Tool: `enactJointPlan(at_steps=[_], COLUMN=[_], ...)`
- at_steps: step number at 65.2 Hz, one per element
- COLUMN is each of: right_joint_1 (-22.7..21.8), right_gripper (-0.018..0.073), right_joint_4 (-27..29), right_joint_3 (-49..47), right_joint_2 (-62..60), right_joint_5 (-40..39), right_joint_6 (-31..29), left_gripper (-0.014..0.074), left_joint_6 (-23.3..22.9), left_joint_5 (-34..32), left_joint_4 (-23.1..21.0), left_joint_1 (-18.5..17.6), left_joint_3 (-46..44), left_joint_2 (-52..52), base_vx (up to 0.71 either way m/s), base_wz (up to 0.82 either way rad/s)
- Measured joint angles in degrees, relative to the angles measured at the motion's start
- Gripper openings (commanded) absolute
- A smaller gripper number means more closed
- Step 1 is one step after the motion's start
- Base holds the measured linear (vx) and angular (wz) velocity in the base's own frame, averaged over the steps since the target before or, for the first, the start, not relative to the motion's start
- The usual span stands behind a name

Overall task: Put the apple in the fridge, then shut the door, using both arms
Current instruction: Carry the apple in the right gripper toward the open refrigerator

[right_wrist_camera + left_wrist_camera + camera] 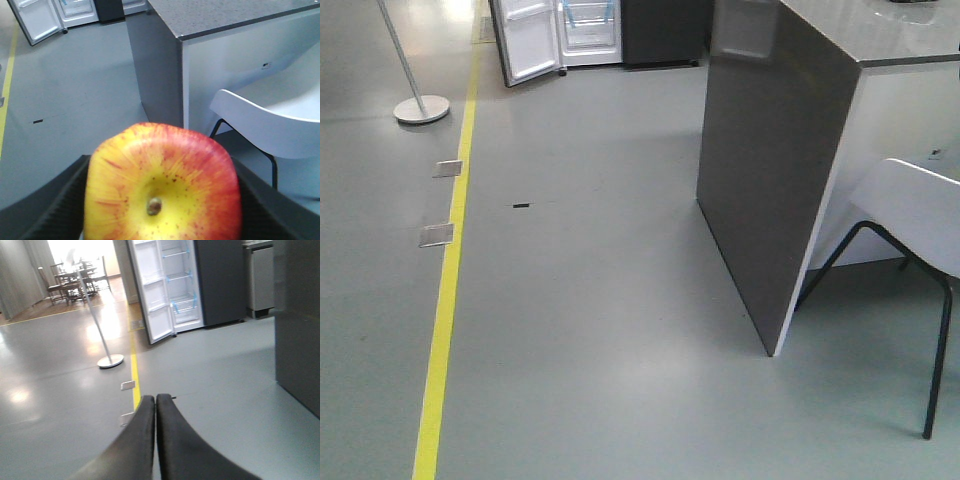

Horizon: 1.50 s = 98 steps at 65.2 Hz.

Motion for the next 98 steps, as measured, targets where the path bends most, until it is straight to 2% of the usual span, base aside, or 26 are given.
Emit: enactJointPlan(at_steps=[49, 98], right_joint_1=[0.00, 0.00], right_gripper=[0.0221, 0.0221], right_joint_4=[0.14, 0.14], right_joint_3=[0.00, 0.00], right_joint_2=[0.00, 0.00], right_joint_5=[0.01, 0.11], right_joint_6=[0.00, 0.00], left_gripper=[-0.0006, -0.0006], left_joint_6=[0.00, 0.00], left_joint_5=[0.00, 0.00], left_joint_4=[0.00, 0.00], left_joint_1=[0.00, 0.00], left_joint_3=[0.00, 0.00], left_joint_2=[0.00, 0.00], base_vx=[0.10, 0.11], base_wz=[0.37, 0.07])
